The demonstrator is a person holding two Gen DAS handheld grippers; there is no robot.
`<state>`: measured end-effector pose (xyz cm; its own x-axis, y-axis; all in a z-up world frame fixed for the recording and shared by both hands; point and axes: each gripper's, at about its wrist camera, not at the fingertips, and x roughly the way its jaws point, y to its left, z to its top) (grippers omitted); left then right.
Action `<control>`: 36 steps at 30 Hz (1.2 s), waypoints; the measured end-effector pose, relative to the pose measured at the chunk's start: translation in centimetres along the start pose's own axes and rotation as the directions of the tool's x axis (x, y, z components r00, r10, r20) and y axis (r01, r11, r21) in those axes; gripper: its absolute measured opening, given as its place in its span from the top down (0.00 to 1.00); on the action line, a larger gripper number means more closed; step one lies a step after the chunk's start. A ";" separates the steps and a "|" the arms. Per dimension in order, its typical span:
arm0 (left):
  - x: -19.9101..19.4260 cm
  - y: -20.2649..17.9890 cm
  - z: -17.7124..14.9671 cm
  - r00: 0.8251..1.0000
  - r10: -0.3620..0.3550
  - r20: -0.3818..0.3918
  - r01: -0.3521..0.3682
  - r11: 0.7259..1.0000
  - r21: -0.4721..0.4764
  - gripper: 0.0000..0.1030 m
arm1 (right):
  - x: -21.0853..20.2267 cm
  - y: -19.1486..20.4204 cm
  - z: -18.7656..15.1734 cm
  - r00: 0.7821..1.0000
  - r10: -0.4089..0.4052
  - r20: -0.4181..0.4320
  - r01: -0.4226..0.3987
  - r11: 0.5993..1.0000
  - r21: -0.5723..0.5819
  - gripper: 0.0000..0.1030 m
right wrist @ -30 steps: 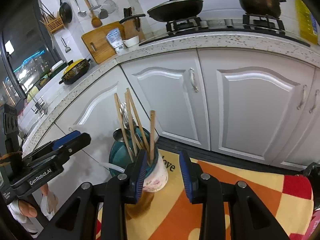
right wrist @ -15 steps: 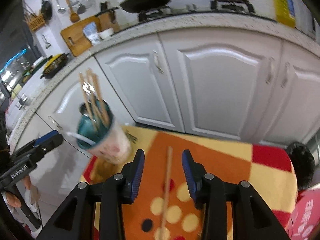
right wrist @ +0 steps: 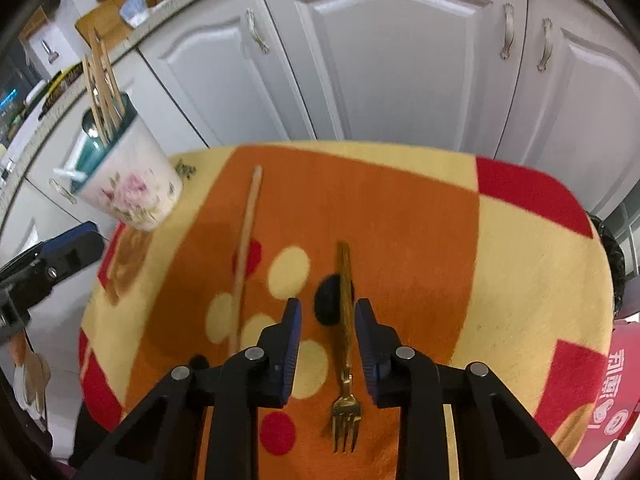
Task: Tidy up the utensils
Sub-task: 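Move both open grippers back over the chopstick and gold fork on the cloth, then grasp the gold fork with the right gripper while the left grasps the chopstick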
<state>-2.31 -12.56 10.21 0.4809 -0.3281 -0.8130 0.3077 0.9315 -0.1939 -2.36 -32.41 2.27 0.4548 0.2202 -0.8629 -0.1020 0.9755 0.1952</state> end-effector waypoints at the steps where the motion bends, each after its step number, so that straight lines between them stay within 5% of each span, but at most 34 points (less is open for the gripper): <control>1: 1.0 -0.4 -0.2 1.000 -0.002 -0.020 0.002 1.000 0.003 0.56 | 0.3 -0.1 0.1 1.000 -0.008 0.000 0.008 1.000 0.002 0.76; 12: 8.5 -3.1 -0.9 0.990 -0.030 -0.136 0.027 0.999 -0.021 0.57 | 1.7 -2.2 -0.1 1.000 -0.002 -0.025 0.004 0.998 0.056 0.96; 15: 9.9 -3.8 -1.4 0.983 -0.048 -0.176 0.047 0.999 -0.009 0.80 | 1.5 -2.7 -0.8 0.999 0.039 -0.021 -0.037 0.994 0.098 0.97; 20: 9.7 -3.8 -1.7 0.986 -0.038 -0.164 0.041 0.999 0.013 0.89 | -0.5 -2.4 -1.1 0.996 0.077 0.056 -0.083 0.990 0.117 0.96; 23: 9.5 -3.6 -1.8 0.985 -0.048 -0.167 0.050 0.999 0.008 0.92 | -0.1 -1.5 -1.1 0.996 0.079 0.032 -0.082 0.992 0.099 0.72; 25: 9.3 -3.5 -2.1 0.984 -0.055 -0.170 0.056 0.998 0.005 0.92 | 1.2 -1.2 -1.4 0.998 0.053 -0.015 -0.052 0.994 0.095 0.73; 27: 9.0 -3.4 -2.5 0.982 -0.067 -0.177 0.068 0.998 0.000 0.92 | 1.1 -1.0 -1.7 0.999 0.034 -0.007 -0.034 0.996 0.084 0.93; 36: 5.8 -3.0 -7.1 0.968 -0.096 -0.232 0.118 0.990 0.080 0.94 | -0.6 -0.3 -5.6 0.988 0.141 -0.067 -0.131 0.983 0.128 0.94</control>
<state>-6.27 -16.11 2.22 0.2454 -0.3709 -0.8957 0.4267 0.8709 -0.2437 -7.56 -32.83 0.11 0.3751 0.3550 -0.8563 -0.0468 0.9298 0.3650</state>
